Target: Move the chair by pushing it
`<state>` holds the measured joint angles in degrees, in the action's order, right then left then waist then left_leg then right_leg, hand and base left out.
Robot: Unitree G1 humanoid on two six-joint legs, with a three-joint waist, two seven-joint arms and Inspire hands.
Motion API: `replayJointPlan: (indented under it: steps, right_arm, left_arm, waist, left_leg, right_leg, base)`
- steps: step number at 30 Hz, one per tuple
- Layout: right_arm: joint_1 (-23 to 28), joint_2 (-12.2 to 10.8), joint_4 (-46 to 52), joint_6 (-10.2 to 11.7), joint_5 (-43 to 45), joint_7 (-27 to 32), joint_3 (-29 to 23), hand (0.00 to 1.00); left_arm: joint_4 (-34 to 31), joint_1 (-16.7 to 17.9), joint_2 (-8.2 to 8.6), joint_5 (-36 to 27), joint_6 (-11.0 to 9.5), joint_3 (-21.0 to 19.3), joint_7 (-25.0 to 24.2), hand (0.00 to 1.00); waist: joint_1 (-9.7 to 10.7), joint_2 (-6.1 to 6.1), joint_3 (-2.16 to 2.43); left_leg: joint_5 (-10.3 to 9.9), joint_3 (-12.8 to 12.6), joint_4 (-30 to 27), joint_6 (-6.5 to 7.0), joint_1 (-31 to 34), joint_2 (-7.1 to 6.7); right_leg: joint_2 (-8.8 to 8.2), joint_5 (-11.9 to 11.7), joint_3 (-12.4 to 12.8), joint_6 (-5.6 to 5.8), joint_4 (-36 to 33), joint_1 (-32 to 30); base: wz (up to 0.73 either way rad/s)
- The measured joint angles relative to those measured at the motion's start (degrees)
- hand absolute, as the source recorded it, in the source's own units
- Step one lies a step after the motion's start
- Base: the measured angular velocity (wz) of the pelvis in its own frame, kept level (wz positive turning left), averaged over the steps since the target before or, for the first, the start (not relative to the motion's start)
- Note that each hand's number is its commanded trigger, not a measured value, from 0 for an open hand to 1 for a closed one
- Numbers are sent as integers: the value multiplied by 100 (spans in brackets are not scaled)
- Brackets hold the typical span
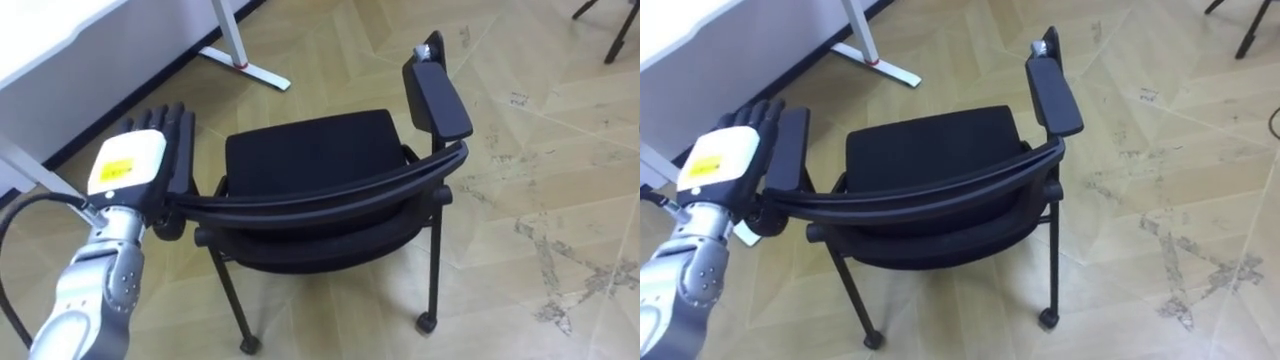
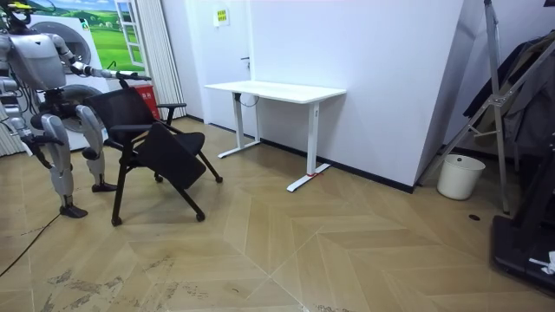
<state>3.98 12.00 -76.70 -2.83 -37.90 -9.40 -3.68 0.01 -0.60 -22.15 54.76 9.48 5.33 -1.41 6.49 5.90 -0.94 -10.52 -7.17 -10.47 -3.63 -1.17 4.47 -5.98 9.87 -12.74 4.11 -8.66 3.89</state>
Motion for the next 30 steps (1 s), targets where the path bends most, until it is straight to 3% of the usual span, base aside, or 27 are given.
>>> replayJointPlan:
  steps: [4, 13, 25, 30]
  right_arm:
    - [-2, 20, -46, 30, 125, -75, -27, 0]
    - [-130, 15, -126, 31, 110, -71, -51, 0]
    - [-146, 8, -128, 93, 9, -8, 21, 0]
    - [-117, -49, -124, 83, 15, -4, 22, 0]
  left_arm:
    - [-353, 16, -144, 16, 82, 48, -460, 0]
    - [-914, 16, -150, 381, 208, 65, -1131, 0]
    - [-1118, 14, -153, 351, 229, 251, -1505, 0]
    - [-1118, 14, -93, 328, 271, 444, -1676, 0]
  waist:
    - [4, 22, 9]
    - [14, 21, 13]
    - [132, -6, 10]
    - [185, -78, 15]
  left_leg:
    - [0, 52, -4, 0, 33, -5]
    - [1, 126, -5, 1, 58, -13]
    - [1, 129, -46, 1, -36, -13]
    - [1, 115, -88, 1, -37, -14]
  right_leg:
    - [0, 2, -13, 2, 4, -3]
    - [-1, 2, -74, 2, 0, 5]
    - [1, 2, -3, 2, -4, 99]
    - [2, 7, 8, 0, 6, 86]
  base:
    - [6]
    - [4]
    - [0]
    - [-1]
